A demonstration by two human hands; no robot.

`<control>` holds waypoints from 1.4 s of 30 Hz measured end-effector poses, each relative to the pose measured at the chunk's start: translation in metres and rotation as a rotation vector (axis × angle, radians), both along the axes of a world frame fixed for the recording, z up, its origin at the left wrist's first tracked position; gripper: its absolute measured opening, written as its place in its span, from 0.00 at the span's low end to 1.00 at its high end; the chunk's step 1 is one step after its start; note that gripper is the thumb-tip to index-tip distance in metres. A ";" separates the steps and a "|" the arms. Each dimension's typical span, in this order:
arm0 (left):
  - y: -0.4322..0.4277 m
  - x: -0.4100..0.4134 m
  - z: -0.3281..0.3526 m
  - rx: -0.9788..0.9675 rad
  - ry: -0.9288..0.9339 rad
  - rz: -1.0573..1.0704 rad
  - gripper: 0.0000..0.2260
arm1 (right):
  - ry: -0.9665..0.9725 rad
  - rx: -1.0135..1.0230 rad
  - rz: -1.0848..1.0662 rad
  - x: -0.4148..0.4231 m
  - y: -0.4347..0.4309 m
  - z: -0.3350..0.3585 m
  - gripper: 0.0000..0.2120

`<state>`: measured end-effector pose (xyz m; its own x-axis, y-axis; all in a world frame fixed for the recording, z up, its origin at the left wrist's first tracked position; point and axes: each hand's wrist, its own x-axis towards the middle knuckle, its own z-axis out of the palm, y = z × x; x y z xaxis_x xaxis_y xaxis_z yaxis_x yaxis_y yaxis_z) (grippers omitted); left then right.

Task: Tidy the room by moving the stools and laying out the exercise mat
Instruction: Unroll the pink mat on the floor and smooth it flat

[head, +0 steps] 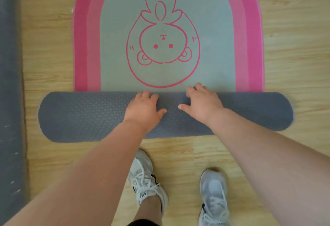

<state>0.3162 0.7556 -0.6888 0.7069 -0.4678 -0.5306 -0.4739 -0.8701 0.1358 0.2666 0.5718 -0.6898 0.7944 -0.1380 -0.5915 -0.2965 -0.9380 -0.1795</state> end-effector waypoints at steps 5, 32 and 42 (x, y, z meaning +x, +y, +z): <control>0.033 -0.027 0.001 0.209 0.198 0.012 0.33 | 0.289 0.059 0.078 -0.039 0.008 -0.003 0.47; 0.127 -0.287 0.033 0.252 0.471 0.065 0.25 | 0.384 -0.052 0.054 -0.298 0.095 0.024 0.42; 0.129 -0.396 0.076 0.157 0.375 0.244 0.26 | 0.465 -0.010 0.061 -0.379 0.120 0.065 0.19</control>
